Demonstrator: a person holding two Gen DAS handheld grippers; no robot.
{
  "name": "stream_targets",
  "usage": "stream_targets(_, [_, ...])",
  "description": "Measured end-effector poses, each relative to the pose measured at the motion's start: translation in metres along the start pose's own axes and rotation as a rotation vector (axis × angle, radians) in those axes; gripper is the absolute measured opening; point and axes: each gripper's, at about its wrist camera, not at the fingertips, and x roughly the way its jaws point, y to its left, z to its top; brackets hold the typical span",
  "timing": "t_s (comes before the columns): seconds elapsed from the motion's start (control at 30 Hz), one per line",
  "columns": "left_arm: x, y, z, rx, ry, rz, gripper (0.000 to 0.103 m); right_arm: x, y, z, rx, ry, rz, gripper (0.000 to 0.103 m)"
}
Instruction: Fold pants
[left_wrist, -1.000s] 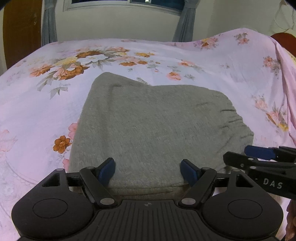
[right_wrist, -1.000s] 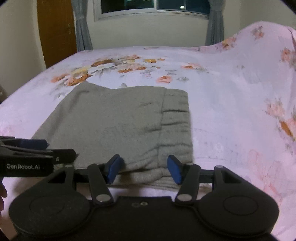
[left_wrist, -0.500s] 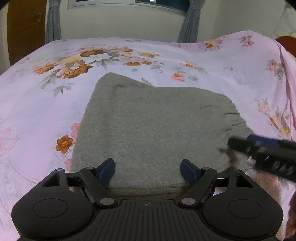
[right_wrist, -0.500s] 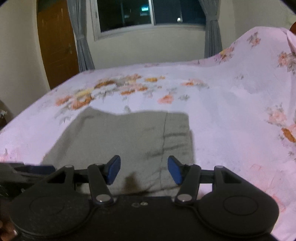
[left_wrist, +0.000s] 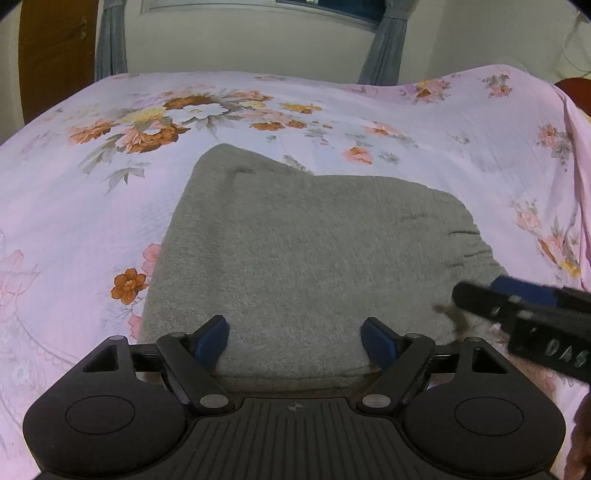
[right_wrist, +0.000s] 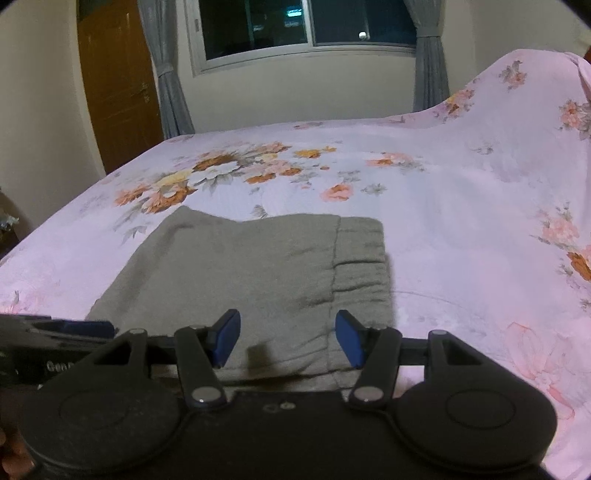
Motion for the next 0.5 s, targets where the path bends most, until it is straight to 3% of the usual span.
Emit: stream_targets(0.5, [-0.002,0.033,0.019,-0.011,-0.015,0.068,0.08,-0.002,-0.024,0.001,0.061,0.015,0.011,0.065])
